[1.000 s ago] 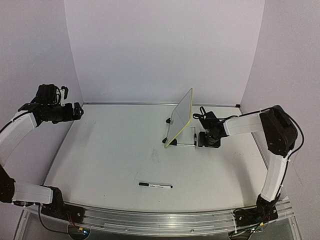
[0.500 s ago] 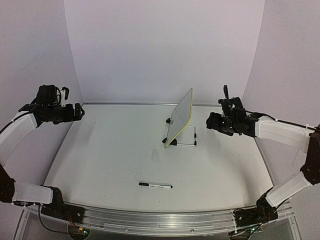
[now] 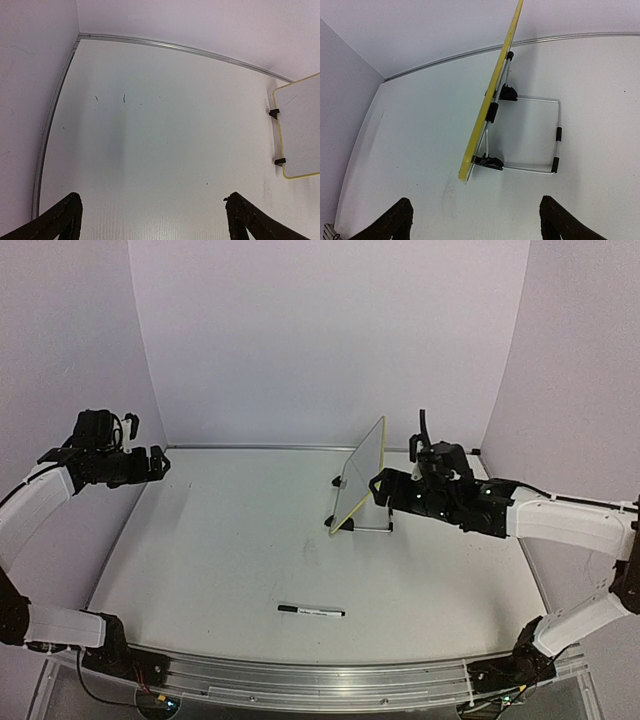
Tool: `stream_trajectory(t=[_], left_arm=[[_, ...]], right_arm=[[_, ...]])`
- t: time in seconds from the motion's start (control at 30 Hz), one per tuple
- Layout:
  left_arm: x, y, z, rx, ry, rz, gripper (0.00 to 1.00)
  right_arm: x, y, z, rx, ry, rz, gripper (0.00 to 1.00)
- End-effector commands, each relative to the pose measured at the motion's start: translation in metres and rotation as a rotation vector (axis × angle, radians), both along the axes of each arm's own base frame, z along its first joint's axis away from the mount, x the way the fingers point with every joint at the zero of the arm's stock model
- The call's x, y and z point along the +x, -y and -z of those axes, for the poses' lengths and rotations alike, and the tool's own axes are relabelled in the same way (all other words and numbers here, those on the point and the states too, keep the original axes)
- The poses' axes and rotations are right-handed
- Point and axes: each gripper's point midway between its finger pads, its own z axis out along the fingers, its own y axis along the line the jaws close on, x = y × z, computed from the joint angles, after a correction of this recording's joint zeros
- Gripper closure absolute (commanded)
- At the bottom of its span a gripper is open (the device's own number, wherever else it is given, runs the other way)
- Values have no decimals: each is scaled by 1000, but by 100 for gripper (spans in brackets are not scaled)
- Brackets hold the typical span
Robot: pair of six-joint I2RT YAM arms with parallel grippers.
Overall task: Write a sentence on the whiteboard
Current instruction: Move the whiteboard stand to the center of the board.
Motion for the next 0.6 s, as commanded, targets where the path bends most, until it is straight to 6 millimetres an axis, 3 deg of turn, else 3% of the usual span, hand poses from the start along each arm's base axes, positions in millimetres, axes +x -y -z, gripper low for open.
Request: stream_trajectory(t=[0.0,0.43,0.57], left_arm=[[5,2,-6,-18,30,8,0],[5,1,-3,-10,24,7,0],[6,1,-2,-10,21,8,1]], right_arm=[[19,-12,5,-20,38,76,19],[65,-48,32,-18,142,126,39],[74,-58,38,-43,146,115,54]])
